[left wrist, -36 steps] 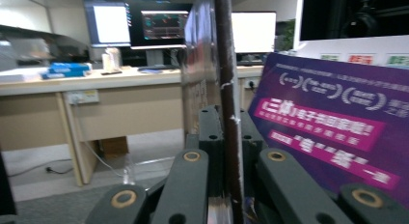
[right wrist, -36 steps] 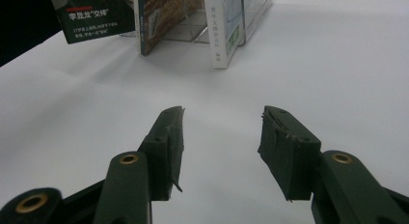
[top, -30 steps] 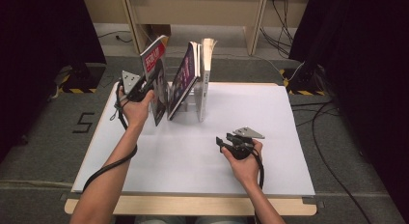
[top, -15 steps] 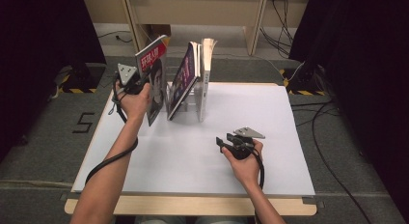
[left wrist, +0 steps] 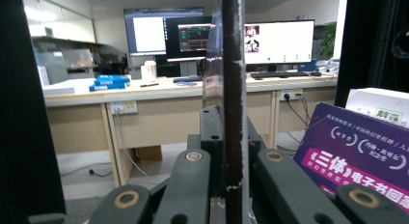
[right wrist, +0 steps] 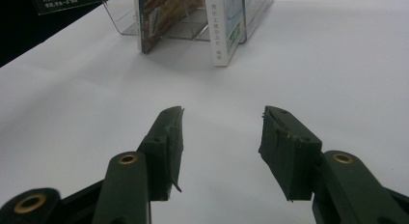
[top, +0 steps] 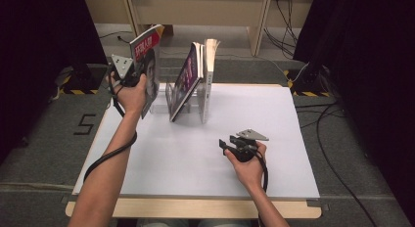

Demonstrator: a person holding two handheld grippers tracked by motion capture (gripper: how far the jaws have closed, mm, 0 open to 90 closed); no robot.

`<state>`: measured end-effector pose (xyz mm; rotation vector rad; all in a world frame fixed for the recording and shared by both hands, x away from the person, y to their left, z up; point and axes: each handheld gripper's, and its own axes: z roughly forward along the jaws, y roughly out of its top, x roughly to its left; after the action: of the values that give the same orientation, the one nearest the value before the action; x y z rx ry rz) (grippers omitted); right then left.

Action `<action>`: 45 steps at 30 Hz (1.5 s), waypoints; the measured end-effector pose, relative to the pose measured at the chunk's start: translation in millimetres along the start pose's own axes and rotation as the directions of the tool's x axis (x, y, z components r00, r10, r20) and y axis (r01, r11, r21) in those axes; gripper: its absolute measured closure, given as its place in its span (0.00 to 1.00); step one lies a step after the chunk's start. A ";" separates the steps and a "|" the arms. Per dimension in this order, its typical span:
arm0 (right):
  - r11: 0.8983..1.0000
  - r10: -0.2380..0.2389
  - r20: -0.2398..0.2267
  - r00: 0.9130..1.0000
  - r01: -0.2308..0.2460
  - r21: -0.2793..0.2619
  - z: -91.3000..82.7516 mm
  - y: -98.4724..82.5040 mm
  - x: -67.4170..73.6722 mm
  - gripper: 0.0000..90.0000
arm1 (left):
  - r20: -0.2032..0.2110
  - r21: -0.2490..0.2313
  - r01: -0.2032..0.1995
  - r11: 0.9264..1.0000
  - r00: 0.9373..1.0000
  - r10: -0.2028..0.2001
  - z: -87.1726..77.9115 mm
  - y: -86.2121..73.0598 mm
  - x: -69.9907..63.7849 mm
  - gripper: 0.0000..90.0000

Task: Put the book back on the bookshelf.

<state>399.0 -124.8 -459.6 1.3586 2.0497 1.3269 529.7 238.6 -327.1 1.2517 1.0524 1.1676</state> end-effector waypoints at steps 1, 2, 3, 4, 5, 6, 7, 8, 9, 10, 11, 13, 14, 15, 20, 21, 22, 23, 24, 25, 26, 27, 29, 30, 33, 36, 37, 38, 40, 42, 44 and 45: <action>1.000 -0.003 0.002 1.000 0.003 0.000 0.2 -0.1 0.1 0.56 | -0.002 -0.001 -0.009 1.000 1.000 0.009 1.1 -0.8 -1.2 0.96; 1.000 -0.005 0.001 1.000 0.005 0.000 0.3 -0.2 0.2 0.56 | -0.002 0.000 -0.008 1.000 1.000 0.008 1.8 -2.5 -2.5 0.96; 1.000 -0.005 0.001 1.000 0.005 0.000 0.3 -0.3 0.4 0.56 | 0.000 0.000 -0.004 1.000 1.000 0.004 2.5 -5.2 -4.2 0.96; 1.000 -0.004 0.001 1.000 0.004 0.001 0.1 -0.3 0.6 0.56 | 0.003 0.004 -0.006 1.000 1.000 0.006 2.8 -8.6 -5.9 0.96; 1.000 -0.005 0.000 1.000 0.005 -0.001 0.1 -0.4 0.7 0.56 | 0.008 0.011 -0.007 1.000 1.000 0.007 3.3 -14.0 -8.8 0.96; 1.000 -0.005 0.000 1.000 0.005 -0.002 0.0 -0.4 0.7 0.56 | 0.010 0.015 -0.008 1.000 1.000 0.008 3.3 -17.7 -10.7 0.96; 1.000 -0.005 0.001 1.000 0.005 -0.003 0.0 -0.4 0.7 0.56 | 0.015 0.023 -0.009 1.000 1.000 0.008 3.4 -23.2 -13.4 0.96; 1.000 -0.004 0.000 1.000 0.004 -0.003 0.1 -0.3 0.6 0.56 | 0.022 0.025 -0.009 1.000 1.000 0.008 3.7 -29.1 -16.4 0.96; 1.000 -0.005 0.000 1.000 0.005 -0.003 0.2 -0.3 0.5 0.56 | 0.028 0.029 -0.014 0.999 1.000 0.013 3.7 -34.6 -19.1 0.96; 1.000 -0.005 0.000 1.000 0.005 -0.001 0.2 -0.4 0.5 0.56 | 0.040 0.025 -0.019 0.999 0.999 0.018 3.8 -40.6 -22.3 0.96; 1.000 -0.002 -0.001 1.000 0.002 0.001 0.2 -0.6 0.5 0.56 | 0.046 0.015 -0.025 1.000 0.999 0.025 3.5 -43.0 -24.5 0.96; 1.000 -0.005 0.001 1.000 0.005 0.002 0.2 -0.9 0.2 0.56 | 0.069 0.008 -0.028 1.000 0.997 0.027 2.5 -43.5 -29.8 0.96; 1.000 -0.005 0.001 1.000 0.005 0.002 0.2 -0.9 0.1 0.56 | 0.074 0.007 -0.037 0.999 0.997 0.036 1.9 -42.9 -33.0 0.96; 1.000 -0.005 0.001 1.000 0.005 0.002 0.2 -0.9 0.2 0.56 | 0.090 0.007 -0.062 0.998 0.994 0.061 1.7 -42.5 -36.3 0.95; 1.000 -0.008 -0.004 1.000 0.008 0.003 0.8 -1.1 1.9 0.56 | 0.160 0.022 -0.064 0.998 0.985 0.059 2.6 -40.8 -45.5 0.92; 1.000 -0.006 -0.005 1.000 0.006 0.004 0.8 -1.2 2.6 0.56 | 0.169 0.027 -0.062 0.998 0.984 0.056 3.0 -40.5 -46.3 0.90; 1.000 -0.005 -0.006 1.000 0.005 0.004 0.9 -1.1 3.0 0.56 | 0.186 0.035 -0.050 0.998 0.982 0.043 3.6 -40.5 -46.9 0.90; 1.000 -0.005 -0.007 1.000 0.005 0.002 0.9 -1.0 3.2 0.56 | 0.200 0.038 -0.049 0.998 0.979 0.040 4.0 -40.6 -48.3 0.89; 1.000 -0.007 -0.006 1.000 0.007 0.001 0.9 -0.8 3.1 0.56 | 0.204 0.036 -0.068 0.997 0.977 0.059 3.5 -40.6 -49.9 0.88; 1.000 -0.005 -0.008 1.000 0.005 0.004 0.8 -0.7 3.0 0.56 | 0.212 0.035 -0.070 0.997 0.975 0.061 3.2 -41.0 -50.9 0.86; 1.000 -0.004 -0.007 1.000 0.004 0.004 0.9 -0.7 2.8 0.56 | 0.219 0.039 -0.059 0.998 0.974 0.049 3.3 -41.5 -51.1 0.85; 1.000 -0.006 -0.006 1.000 0.006 0.003 1.0 -0.8 2.5 0.56 | 0.213 0.039 -0.057 0.998 0.976 0.048 3.1 -41.7 -51.2 0.83; 1.000 -0.006 -0.007 1.000 0.006 0.003 1.2 -1.0 2.2 0.56 | 0.203 0.039 -0.050 0.998 0.978 0.041 3.3 -41.1 -50.6 0.82; 1.000 -0.006 -0.007 1.000 0.006 0.003 1.2 -1.0 2.3 0.55 | 0.195 0.041 -0.038 0.998 0.980 0.029 3.3 -40.4 -49.6 0.82; 1.000 -0.005 -0.009 1.000 0.005 0.004 1.3 -1.0 2.7 0.55 | 0.173 0.063 -0.023 0.998 0.985 0.012 3.2 -36.5 -46.6 0.87; 1.000 -0.004 -0.009 1.000 0.004 0.007 1.5 -1.0 2.7 0.55 | 0.142 0.086 -0.016 0.996 0.990 0.004 3.7 -32.1 -42.7 0.95; 1.000 -0.004 -0.009 1.000 0.004 0.007 1.5 -1.0 2.6 0.55 | 0.139 0.090 -0.020 0.996 0.990 0.007 4.4 -31.0 -41.5 0.96; 1.000 -0.006 -0.009 1.000 0.006 0.005 1.5 -1.0 2.5 0.55 | 0.136 0.090 -0.015 0.996 0.991 0.003 4.8 -30.3 -40.2 0.96; 1.000 -0.006 -0.009 1.000 0.006 0.004 1.5 -1.0 2.3 0.55 | 0.120 0.083 -0.013 0.996 0.993 0.003 4.6 -28.0 -37.3 0.96; 1.000 -0.005 -0.008 1.000 0.005 0.003 1.6 -0.9 2.2 0.55 | 0.113 0.077 -0.014 0.997 0.994 0.005 4.3 -26.2 -34.8 0.96; 1.000 -0.004 -0.007 1.000 0.004 0.005 1.8 -0.9 2.3 0.55 | 0.110 0.071 -0.013 0.997 0.994 0.005 4.1 -23.7 -31.8 0.96; 1.000 -0.006 -0.007 1.000 0.006 0.005 1.9 -1.0 2.3 0.55 | 0.105 0.067 -0.011 0.998 0.994 0.004 4.0 -22.1 -29.9 0.96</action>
<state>398.8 -122.0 -460.9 1.3514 2.0616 1.3264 531.1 209.3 -350.2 1.3559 1.0164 1.0677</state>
